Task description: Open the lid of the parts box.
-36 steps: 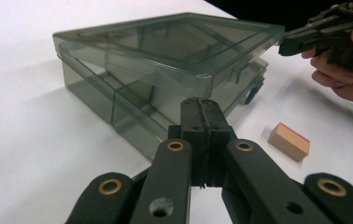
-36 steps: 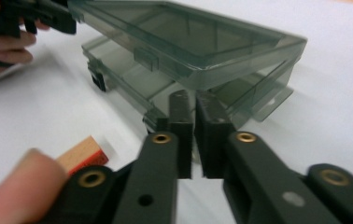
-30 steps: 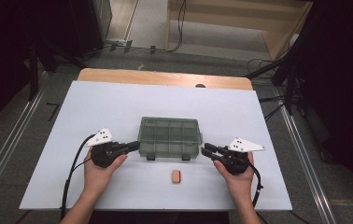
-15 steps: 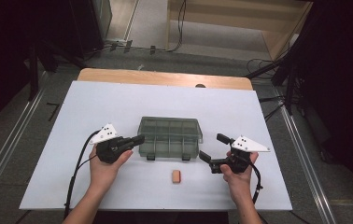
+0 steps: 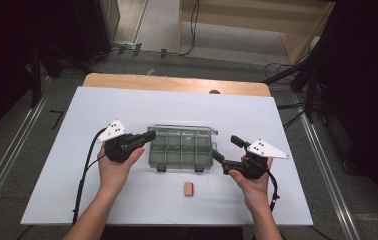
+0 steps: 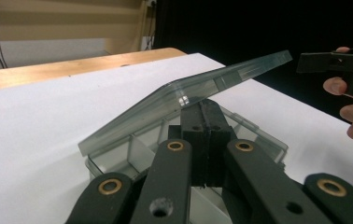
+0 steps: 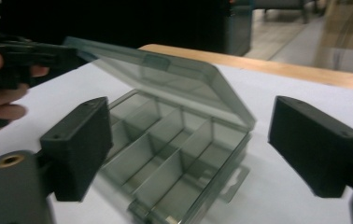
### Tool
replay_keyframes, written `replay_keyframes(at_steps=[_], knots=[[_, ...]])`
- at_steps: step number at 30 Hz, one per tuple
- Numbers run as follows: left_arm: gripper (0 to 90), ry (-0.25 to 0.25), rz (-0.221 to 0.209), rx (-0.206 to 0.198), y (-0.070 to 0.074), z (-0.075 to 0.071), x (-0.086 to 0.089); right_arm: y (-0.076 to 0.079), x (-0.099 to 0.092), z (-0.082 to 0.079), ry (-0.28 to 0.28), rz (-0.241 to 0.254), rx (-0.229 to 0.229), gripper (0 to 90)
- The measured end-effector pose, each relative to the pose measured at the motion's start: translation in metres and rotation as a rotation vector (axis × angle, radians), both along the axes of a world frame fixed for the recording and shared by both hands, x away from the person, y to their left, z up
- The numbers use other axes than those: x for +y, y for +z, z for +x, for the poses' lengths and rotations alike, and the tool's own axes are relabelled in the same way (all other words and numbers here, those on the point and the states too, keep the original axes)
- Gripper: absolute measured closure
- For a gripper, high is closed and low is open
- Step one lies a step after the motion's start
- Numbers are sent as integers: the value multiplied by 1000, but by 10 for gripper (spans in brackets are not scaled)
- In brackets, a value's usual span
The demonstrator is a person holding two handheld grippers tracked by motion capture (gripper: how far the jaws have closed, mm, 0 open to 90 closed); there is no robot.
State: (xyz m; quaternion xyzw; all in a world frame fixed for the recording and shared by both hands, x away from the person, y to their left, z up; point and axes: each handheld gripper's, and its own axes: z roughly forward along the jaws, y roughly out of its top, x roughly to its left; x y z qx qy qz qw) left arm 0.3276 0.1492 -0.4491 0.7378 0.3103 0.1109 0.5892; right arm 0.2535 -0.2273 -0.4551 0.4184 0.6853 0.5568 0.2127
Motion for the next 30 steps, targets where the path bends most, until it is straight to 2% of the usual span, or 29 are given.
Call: replay_keyframes(at_steps=[5, 6, 9, 13, 17, 21, 25, 27, 30], knots=[[899, 19, -11, -6, 3, 7, -2, 1, 7, 11, -42, -19, -12, 316], [899, 26, -10, -6, 3, 8, -2, 0, 9, 16, -66, -21, -4, 372], [899, 37, -21, 4, 4, 12, -3, -2, 10, 20, -94, -32, -8, 408], [899, 53, 4, 7, 5, 17, -7, -5, 11, 29, -150, -27, 12, 502], [899, 65, 1, -4, 8, 20, -8, -9, 13, 37, -164, -10, 6, 557], [899, 87, 4, -10, 11, 23, -11, -12, 14, 42, -175, 12, -11, 561], [899, 113, 43, -12, 12, 26, -14, -15, 15, 47, -177, 49, 27, 581], [899, 122, 28, -7, 11, 27, -15, -15, 14, 49, -197, 51, 25, 619], [899, 129, 14, -11, 12, 29, -14, -13, 15, 51, -174, 65, 8, 632]])
